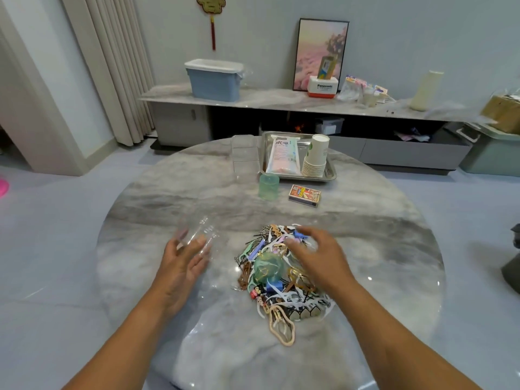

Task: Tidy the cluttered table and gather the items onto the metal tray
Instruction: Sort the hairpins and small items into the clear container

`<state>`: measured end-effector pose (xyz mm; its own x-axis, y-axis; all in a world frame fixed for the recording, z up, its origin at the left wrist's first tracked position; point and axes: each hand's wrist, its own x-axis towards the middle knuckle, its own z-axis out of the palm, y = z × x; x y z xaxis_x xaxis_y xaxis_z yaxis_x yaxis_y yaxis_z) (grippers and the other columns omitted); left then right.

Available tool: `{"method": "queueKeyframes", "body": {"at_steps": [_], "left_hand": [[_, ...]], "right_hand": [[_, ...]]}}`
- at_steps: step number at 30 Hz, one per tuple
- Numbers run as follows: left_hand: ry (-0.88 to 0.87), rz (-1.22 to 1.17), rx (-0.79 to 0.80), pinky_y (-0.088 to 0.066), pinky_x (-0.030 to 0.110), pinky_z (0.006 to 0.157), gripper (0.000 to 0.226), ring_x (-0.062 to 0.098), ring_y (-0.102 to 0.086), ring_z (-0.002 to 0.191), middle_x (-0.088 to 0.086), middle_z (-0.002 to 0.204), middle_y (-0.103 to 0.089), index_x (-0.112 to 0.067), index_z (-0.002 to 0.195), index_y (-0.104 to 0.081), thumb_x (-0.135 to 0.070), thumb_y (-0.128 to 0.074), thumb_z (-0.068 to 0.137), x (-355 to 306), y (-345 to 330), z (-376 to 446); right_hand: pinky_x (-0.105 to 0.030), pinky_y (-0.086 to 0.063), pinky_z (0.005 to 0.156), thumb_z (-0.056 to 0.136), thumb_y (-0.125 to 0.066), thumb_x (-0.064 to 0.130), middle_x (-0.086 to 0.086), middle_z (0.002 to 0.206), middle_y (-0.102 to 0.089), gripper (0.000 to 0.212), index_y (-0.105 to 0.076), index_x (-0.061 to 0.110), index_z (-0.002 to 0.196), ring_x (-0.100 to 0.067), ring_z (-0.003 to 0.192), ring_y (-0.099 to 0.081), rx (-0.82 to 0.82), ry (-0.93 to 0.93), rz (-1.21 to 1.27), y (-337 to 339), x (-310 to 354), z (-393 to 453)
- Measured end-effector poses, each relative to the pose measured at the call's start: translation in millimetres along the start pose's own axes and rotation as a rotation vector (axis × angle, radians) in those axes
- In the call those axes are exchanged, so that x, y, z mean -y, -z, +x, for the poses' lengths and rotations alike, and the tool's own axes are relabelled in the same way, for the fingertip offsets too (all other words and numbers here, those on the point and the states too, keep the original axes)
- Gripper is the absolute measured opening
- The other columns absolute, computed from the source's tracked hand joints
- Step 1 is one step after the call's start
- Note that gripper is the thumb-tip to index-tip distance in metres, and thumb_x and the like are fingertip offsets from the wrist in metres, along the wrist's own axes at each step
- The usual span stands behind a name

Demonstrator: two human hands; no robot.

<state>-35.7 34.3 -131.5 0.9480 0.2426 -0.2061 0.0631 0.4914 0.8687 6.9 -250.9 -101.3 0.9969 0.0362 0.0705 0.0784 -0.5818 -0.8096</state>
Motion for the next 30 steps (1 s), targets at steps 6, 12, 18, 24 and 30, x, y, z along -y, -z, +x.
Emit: {"method": "queueKeyframes", "body": {"at_steps": [6,12,18,24,30], "left_hand": [[-0.19,0.292,-0.103,-0.046,0.034,0.105,0.1,0.009,-0.055,0.129,-0.005,0.14,-0.052,-0.039,0.134,-0.043,-0.049,-0.094,0.049,16.8,-0.5,-24.3],[-0.234,0.542,-0.105,-0.038,0.03,0.109,0.104,0.012,-0.046,0.134,-0.005,0.144,-0.043,-0.043,0.138,-0.034,-0.042,-0.097,0.056,10.2,22.0,-27.1],[-0.233,0.874,-0.197,-0.038,0.035,0.111,0.113,0.015,-0.039,0.138,-0.004,0.152,-0.039,-0.025,0.148,-0.027,-0.034,-0.097,0.06,1.8,41.7,-16.5],[-0.228,1.167,-0.322,-0.037,0.044,0.11,0.119,0.028,-0.04,0.139,0.002,0.148,-0.047,-0.02,0.15,-0.027,-0.059,-0.09,0.057,2.8,36.0,6.8],[-0.278,1.005,-0.206,-0.018,0.044,0.124,0.134,0.02,-0.014,0.155,-0.002,0.168,-0.015,-0.028,0.161,-0.002,-0.087,-0.066,0.06,5.0,16.6,19.0]], "right_hand": [[-0.042,-0.033,0.105,0.073,-0.063,0.079,0.004,0.129,-0.066,0.08,-0.053,0.038,0.141,-0.023,0.124,-0.053,0.167,0.165,-0.632,-56.0,39.6,-18.9],[-0.041,-0.034,0.103,0.078,-0.064,0.069,0.005,0.131,-0.066,0.069,-0.054,0.039,0.139,-0.022,0.124,-0.055,0.068,0.075,-0.477,-61.5,42.3,-17.0],[-0.043,-0.035,0.105,0.089,-0.056,0.069,0.002,0.133,-0.065,0.06,-0.053,0.036,0.139,-0.023,0.124,-0.056,-0.111,-0.074,-0.347,-23.5,25.9,0.4],[-0.046,-0.035,0.109,0.095,-0.061,0.047,-0.009,0.145,-0.054,0.057,-0.046,0.032,0.148,-0.034,0.133,-0.046,-0.218,-0.273,-0.473,23.2,-17.3,13.5],[-0.046,-0.034,0.11,0.097,-0.058,0.038,-0.011,0.152,-0.047,0.055,-0.046,0.029,0.15,-0.038,0.135,-0.042,-0.151,-0.367,-0.541,41.8,-49.5,20.5]]}}
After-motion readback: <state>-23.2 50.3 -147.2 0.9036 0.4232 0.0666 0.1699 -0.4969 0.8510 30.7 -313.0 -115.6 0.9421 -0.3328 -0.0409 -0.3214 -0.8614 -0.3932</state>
